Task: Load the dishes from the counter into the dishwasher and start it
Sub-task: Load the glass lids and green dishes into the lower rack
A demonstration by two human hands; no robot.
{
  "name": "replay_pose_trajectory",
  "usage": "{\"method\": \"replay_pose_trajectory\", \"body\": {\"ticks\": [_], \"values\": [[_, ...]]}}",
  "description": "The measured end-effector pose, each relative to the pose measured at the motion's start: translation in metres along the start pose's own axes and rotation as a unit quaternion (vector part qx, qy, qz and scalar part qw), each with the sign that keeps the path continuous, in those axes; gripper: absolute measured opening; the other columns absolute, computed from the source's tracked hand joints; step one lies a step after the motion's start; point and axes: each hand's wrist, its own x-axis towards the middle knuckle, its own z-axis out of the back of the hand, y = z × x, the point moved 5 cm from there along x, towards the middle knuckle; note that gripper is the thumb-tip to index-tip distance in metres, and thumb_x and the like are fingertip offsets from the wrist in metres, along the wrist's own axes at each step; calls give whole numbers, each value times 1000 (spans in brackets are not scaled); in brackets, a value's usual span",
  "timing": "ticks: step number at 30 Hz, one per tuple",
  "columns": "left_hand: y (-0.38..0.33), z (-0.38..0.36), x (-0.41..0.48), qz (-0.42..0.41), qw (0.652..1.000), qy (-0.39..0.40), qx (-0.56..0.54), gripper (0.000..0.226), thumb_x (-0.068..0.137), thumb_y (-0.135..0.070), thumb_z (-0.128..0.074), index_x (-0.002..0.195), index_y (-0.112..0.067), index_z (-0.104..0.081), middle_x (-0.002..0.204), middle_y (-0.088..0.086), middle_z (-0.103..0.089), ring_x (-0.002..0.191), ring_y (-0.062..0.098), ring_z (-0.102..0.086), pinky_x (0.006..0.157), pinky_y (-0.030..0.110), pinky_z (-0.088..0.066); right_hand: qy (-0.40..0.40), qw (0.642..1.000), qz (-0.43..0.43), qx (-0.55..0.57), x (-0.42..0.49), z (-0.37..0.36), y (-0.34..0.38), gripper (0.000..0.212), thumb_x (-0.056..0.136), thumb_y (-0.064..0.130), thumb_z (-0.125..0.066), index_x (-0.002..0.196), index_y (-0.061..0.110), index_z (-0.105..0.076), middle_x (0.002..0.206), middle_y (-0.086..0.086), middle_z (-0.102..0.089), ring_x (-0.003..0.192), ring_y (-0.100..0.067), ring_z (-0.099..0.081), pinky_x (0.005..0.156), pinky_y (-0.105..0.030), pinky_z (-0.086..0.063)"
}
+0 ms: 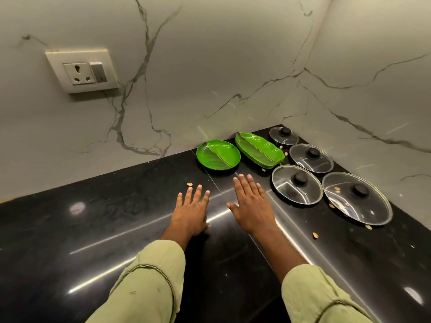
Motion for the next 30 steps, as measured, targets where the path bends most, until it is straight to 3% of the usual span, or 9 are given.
{"method": "replay_pose_trajectory", "body": {"ticks": [7, 13, 15, 19, 22, 25, 30], "values": [[12, -13, 58, -27, 990, 132, -35, 126, 75, -36, -85, 158, -17, 8, 165, 9, 16, 152, 33, 10, 122, 50, -9, 64, 998, 22, -19, 60, -36, -4, 74, 102, 44, -39, 156, 16, 3, 164, -4, 7, 150, -22, 12, 122, -40, 3], [4, -14, 84, 21, 979, 192, -65, 136, 68, -16, -90, 157, -18, 13, 162, 5, 26, 150, 37, 14, 120, 59, -11, 114, 990, 69, -52, 123, -59, -11, 72, 99, 36, -45, 157, 15, -7, 164, -7, -9, 152, -24, 0, 121, -42, -2], [2, -14, 89, 38, 976, 204, -69, 137, 69, -13, -90, 157, -18, 14, 162, 4, 28, 150, 37, 15, 118, 62, -12, 132, 986, 82, -67, 146, -67, -14, 67, 98, 32, -49, 154, 14, -18, 161, -8, -22, 151, -26, -8, 121, -46, -6], [-2, -9, 95, 77, 967, 214, -114, 116, 84, -4, -74, 157, -20, 15, 161, 0, 30, 149, 37, 18, 117, 63, -10, 123, 980, 100, -123, 184, -75, -17, 49, 92, 24, -59, 137, 14, -44, 146, -11, -44, 145, -32, -26, 118, -52, -18], [-5, -7, 96, 92, 965, 218, -116, 118, 84, -3, -74, 157, -21, 17, 160, -1, 32, 149, 37, 19, 116, 64, -12, 117, 978, 101, -143, 200, -78, -17, 36, 92, 13, -54, 128, 11, -53, 135, -13, -53, 137, -34, -38, 114, -52, -25], [-5, -7, 97, 100, 962, 224, -116, 119, 83, -2, -74, 156, -20, 18, 160, -2, 33, 149, 38, 20, 116, 65, -12, 88, 980, 108, -143, 206, -79, -14, 31, 90, 5, -47, 119, 8, -55, 122, -14, -61, 122, -33, -51, 105, -47, -35], [-6, -8, 99, 103, 962, 225, -114, 115, 85, 3, -70, 157, -21, 16, 159, -2, 33, 149, 37, 20, 116, 65, -12, 38, 983, 126, -128, 198, -84, -9, 21, 88, 2, -49, 108, 5, -57, 103, -17, -66, 100, -35, -62, 74, -41, -50]]}}
